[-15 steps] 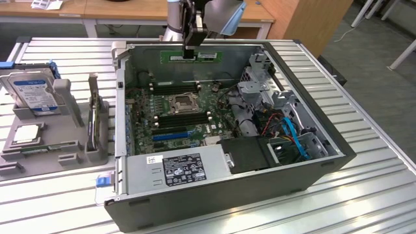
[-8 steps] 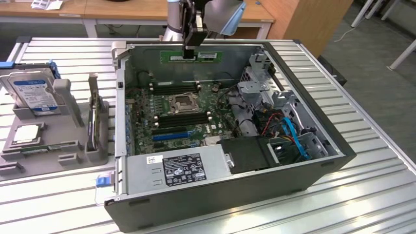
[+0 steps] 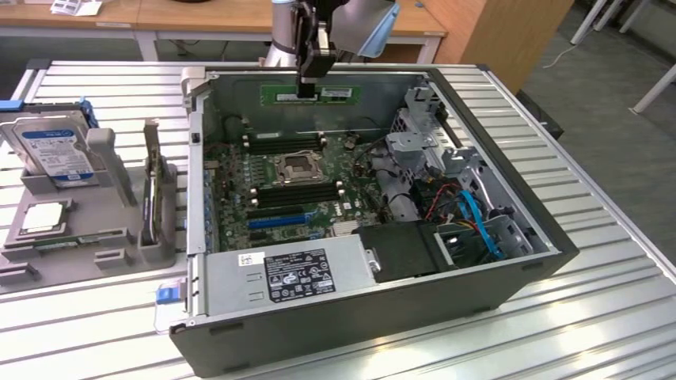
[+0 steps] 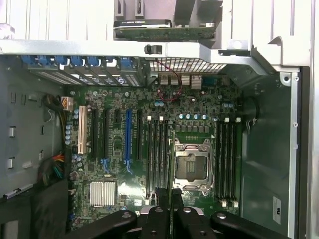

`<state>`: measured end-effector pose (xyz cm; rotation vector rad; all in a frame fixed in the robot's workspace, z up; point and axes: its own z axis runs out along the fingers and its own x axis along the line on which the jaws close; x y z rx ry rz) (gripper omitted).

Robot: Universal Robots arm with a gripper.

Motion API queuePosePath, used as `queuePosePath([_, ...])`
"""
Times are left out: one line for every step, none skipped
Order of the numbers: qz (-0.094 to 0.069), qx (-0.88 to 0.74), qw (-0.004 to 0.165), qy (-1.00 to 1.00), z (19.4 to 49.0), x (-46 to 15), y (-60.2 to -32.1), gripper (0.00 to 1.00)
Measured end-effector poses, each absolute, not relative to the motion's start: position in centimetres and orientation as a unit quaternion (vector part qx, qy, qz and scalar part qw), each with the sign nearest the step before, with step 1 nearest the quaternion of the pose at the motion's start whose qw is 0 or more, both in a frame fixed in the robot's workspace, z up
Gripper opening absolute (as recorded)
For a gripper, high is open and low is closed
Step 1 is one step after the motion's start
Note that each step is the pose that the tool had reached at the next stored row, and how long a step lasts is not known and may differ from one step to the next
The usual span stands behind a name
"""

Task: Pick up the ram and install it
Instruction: 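Insert the ram into the slot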

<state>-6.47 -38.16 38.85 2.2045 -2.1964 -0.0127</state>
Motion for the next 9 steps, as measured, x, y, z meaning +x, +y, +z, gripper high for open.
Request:
queuePosePath([-0.004, 0.708, 0.015, -0.706, 38.7, -6.5, -38.2, 0.13])
queuePosePath([-0.004, 0.708, 0.015, -0.706, 38.5, -6.5, -38.2, 0.13])
queuePosePath([-0.004, 0.708, 0.015, -0.706, 38.3, -6.5, -38.2, 0.13])
queuePosePath([-0.004, 0.708, 0.015, -0.706, 38.1, -6.5, -38.2, 0.13])
queuePosePath([-0.004, 0.708, 0.015, -0.706, 37.9, -6.5, -38.2, 0.13])
queuePosePath([-0.004, 0.708, 0.015, -0.706, 37.7, -6.5, -38.2, 0.13])
queuePosePath([-0.004, 0.708, 0.015, -0.706, 37.6, -6.5, -38.2, 0.13])
queuePosePath([-0.004, 0.708, 0.015, -0.706, 37.4, -6.5, -38.2, 0.13])
queuePosePath([-0.004, 0.708, 0.015, -0.706, 37.2, -6.5, -38.2, 0.13])
